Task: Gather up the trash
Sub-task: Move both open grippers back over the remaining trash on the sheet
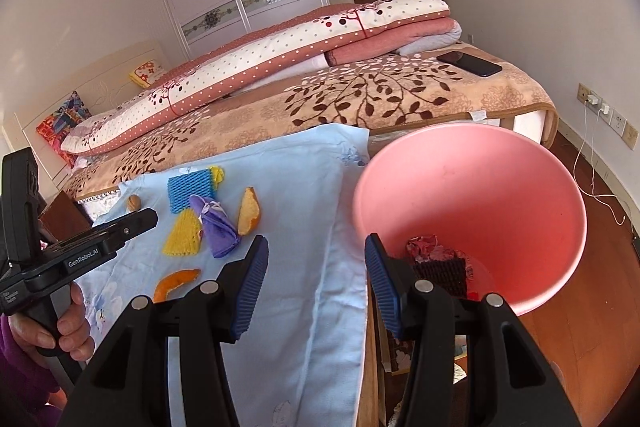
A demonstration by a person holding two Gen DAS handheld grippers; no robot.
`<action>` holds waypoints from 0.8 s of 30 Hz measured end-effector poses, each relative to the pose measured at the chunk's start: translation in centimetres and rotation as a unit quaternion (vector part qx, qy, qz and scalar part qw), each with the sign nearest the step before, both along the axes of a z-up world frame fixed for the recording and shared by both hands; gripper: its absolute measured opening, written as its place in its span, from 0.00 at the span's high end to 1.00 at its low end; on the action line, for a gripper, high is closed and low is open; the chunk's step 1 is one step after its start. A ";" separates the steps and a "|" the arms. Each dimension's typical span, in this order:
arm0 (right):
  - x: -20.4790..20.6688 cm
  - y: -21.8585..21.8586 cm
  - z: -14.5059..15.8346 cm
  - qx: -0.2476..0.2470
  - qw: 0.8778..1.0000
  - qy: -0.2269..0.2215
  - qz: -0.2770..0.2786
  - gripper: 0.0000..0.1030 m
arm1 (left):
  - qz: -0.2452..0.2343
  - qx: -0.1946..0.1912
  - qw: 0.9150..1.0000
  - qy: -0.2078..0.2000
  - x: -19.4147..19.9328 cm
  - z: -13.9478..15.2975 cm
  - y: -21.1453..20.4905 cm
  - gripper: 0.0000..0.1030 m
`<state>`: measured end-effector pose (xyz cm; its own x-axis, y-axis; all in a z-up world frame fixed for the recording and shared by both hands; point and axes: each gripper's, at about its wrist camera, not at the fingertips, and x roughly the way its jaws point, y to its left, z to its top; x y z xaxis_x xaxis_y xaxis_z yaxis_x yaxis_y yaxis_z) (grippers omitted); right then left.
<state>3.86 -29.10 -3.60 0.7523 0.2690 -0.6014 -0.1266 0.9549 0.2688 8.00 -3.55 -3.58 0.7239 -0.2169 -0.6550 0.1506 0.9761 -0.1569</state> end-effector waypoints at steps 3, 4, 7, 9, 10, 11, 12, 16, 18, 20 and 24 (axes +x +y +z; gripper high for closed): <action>0.3 1.0 -0.3 -0.005 1.000 0.005 0.013 0.52 | 0.022 0.004 1.000 0.020 0.6 -1.2 1.6 0.60; 0.5 1.3 -0.4 -0.006 1.000 0.007 0.017 0.52 | 0.026 0.006 0.999 0.030 1.0 -1.8 1.9 0.60; 1.0 2.1 -0.7 -0.010 0.999 0.014 0.028 0.52 | 0.033 0.009 0.998 0.053 1.8 -3.0 2.4 0.60; 1.3 2.6 -0.9 -0.013 0.999 0.017 0.034 0.52 | 0.036 0.009 0.997 0.069 2.4 -3.9 2.4 0.60; 1.4 2.8 -1.1 -0.014 0.999 0.019 0.037 0.52 | 0.037 0.011 0.996 0.074 2.7 -4.2 2.4 0.60; 1.6 3.0 -1.2 -0.015 0.999 0.021 0.040 0.52 | 0.038 0.012 0.996 0.078 3.0 -4.4 2.3 0.61; 1.8 3.1 -1.2 -0.016 0.999 0.022 0.043 0.52 | 0.038 0.012 0.996 0.081 3.2 -4.6 2.3 0.60; 2.6 4.1 -1.4 -0.019 0.998 0.027 0.058 0.52 | 0.035 0.016 0.995 0.088 3.9 -5.0 1.9 0.61; 3.0 4.7 -1.4 -0.021 0.997 0.027 0.067 0.52 | 0.031 0.013 0.996 0.087 3.9 -5.1 1.7 0.63; 3.3 5.5 -1.3 -0.024 0.996 0.026 0.078 0.52 | 0.026 0.012 0.996 0.084 3.8 -5.1 1.6 0.76; 4.2 7.1 -1.3 -0.031 0.994 0.026 0.103 0.51 | 0.021 0.009 0.997 0.078 3.4 -4.8 1.7 0.91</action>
<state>8.05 -21.99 -4.91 0.6532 0.3750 -0.6578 -0.3081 0.9252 0.2215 11.43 -1.85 -8.38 0.6208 -0.1751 -0.7641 0.0841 0.9840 -0.1571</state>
